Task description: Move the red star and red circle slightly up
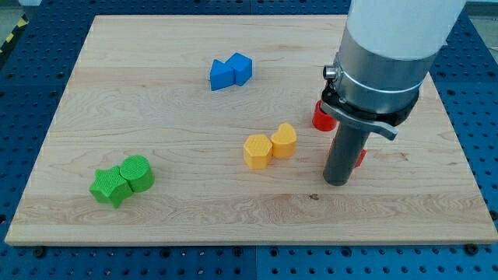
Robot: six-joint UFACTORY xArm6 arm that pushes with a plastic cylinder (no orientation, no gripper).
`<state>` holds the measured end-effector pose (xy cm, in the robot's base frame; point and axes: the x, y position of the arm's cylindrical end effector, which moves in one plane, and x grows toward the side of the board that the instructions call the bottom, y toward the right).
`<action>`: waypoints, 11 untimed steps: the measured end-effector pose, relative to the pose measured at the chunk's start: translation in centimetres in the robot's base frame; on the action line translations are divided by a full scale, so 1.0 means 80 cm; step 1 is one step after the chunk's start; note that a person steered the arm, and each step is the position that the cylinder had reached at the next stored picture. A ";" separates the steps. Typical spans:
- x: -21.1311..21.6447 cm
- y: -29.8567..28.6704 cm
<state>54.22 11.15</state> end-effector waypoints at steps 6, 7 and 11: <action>-0.054 0.060; -0.067 0.060; -0.027 0.034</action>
<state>52.07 13.86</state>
